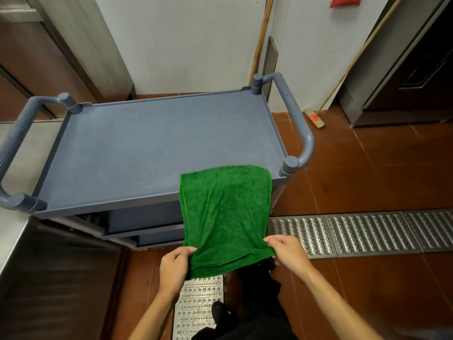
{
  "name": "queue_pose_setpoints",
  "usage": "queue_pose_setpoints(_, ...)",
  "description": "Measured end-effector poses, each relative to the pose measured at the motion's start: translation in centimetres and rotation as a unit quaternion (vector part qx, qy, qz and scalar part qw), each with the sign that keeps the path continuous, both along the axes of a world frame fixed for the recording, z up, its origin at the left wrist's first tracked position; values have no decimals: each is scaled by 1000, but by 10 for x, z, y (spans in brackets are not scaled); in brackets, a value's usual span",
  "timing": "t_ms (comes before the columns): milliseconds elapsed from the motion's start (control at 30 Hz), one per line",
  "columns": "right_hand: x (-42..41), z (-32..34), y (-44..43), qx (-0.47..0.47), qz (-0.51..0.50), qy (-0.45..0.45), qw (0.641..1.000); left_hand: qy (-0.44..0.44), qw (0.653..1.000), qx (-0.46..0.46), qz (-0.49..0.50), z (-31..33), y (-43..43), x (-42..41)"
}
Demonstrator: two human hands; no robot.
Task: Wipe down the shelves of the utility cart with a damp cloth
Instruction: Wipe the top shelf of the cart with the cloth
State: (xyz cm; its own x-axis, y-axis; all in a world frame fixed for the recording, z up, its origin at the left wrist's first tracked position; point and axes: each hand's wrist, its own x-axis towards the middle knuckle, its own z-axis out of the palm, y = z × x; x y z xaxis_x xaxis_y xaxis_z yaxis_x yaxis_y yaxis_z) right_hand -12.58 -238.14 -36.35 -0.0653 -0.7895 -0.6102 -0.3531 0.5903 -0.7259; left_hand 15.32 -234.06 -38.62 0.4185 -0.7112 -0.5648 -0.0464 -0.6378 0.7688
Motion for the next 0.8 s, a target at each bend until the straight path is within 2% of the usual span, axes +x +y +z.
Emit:
queue_pose_setpoints(167, 7, 4, 14, 46, -110, -121, 985, 43, 999, 5, 15, 12, 8, 1)
queue_pose_setpoints(367, 15, 25, 13, 48, -158, -192, 967, 41, 999, -25, 9, 30, 11, 2)
queue_pose_setpoints(700, 50, 88, -24, 1, -171, -294, 940, 176, 976, -51, 119, 78, -13, 37)
queue_pose_setpoints(800, 68, 114, -45, -29, -152, -305, 940, 181, 971, -83, 135, 100, -31, 55)
